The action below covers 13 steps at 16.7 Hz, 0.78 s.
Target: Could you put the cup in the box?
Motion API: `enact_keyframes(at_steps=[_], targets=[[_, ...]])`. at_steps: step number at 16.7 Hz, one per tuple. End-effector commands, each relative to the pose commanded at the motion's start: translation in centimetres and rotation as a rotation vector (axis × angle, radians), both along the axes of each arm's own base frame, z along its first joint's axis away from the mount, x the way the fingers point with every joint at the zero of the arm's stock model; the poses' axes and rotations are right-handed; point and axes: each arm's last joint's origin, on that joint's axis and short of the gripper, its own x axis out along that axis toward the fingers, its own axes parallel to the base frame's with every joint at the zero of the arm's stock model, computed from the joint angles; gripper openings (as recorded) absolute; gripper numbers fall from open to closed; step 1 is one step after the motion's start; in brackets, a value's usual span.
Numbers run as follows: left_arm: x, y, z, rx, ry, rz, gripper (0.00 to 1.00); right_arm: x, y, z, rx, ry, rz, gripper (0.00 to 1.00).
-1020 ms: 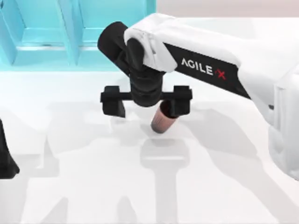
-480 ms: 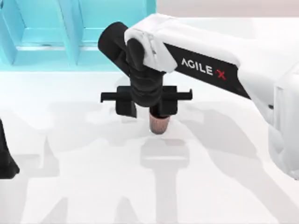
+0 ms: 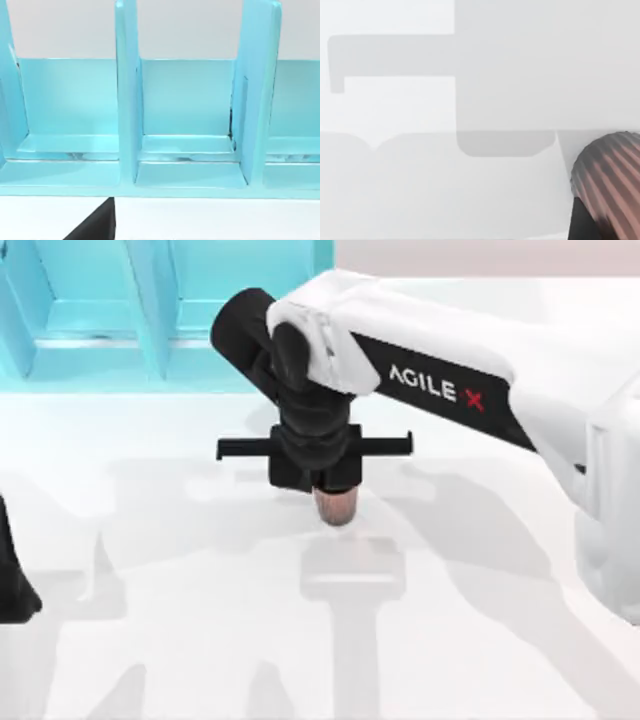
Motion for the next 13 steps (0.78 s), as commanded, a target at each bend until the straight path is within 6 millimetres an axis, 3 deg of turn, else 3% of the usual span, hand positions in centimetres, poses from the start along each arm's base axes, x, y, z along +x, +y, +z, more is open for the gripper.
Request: enact_keyframes(at_steps=[6, 8, 10, 13], targets=[[0.0, 0.0, 0.0, 0.000, 0.000, 0.000, 1.00, -0.1, 0.0, 0.1, -0.002, 0.001, 0.003, 0.00], [0.0, 0.0, 0.0, 0.000, 0.000, 0.000, 1.00, 0.7, -1.4, 0.7, -0.005, 0.008, 0.003, 0.00], [0.0, 0.0, 0.0, 0.000, 0.000, 0.000, 1.00, 2.3, -4.6, 1.9, -0.012, 0.022, 0.004, 0.00], [0.0, 0.0, 0.0, 0.000, 0.000, 0.000, 1.00, 5.0, -12.5, 4.7, -0.018, 0.051, 0.006, 0.00]])
